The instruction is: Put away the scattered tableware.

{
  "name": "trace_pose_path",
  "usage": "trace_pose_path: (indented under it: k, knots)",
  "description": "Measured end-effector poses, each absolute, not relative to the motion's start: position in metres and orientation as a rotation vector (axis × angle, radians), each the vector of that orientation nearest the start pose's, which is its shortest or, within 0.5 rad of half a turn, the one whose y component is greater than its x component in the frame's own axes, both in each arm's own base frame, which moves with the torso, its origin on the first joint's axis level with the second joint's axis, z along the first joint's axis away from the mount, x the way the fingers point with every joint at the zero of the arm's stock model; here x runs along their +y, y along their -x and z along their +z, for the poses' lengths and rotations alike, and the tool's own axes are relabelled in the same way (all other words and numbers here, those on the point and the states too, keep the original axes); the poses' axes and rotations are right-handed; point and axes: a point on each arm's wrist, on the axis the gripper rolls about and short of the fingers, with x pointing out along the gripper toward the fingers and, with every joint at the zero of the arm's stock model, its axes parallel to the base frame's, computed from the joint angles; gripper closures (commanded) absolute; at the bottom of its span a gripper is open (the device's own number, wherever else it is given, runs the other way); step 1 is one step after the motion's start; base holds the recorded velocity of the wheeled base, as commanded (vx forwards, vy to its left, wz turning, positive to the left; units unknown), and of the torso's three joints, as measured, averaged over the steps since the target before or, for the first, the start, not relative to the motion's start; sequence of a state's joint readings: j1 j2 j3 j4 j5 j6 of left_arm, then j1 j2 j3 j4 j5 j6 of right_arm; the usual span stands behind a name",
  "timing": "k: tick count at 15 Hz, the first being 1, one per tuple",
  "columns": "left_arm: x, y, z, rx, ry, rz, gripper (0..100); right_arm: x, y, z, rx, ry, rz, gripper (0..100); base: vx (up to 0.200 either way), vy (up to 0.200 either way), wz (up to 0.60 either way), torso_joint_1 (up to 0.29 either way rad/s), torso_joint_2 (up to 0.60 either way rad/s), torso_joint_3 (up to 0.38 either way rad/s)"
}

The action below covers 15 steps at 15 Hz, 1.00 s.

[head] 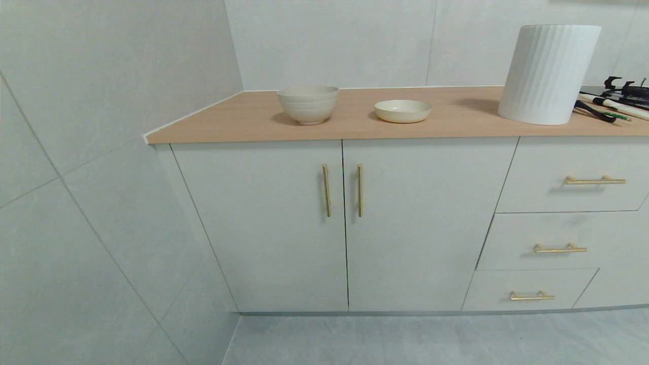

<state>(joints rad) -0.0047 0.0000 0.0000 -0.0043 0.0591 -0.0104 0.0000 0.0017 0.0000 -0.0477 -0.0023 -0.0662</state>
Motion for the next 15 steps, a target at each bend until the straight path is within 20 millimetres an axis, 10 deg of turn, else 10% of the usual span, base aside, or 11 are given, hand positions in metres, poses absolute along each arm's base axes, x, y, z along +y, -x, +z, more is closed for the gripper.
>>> trace_pose_path:
  k: [7, 15]
  knots:
    - [0.001, 0.023, 0.076, -0.005, 0.011, 0.055, 0, 0.002, 0.021, 0.134, -0.084, 0.062, 0.164, 0, 0.000, 0.000, 0.00, 0.000, 0.00, 0.000]
    - [0.001, 0.023, 0.076, -0.005, 0.010, 0.055, 0, 0.024, -0.088, 0.217, 0.156, 0.038, 0.427, 0, 0.000, 0.000, 0.00, 0.000, 0.00, 0.000]
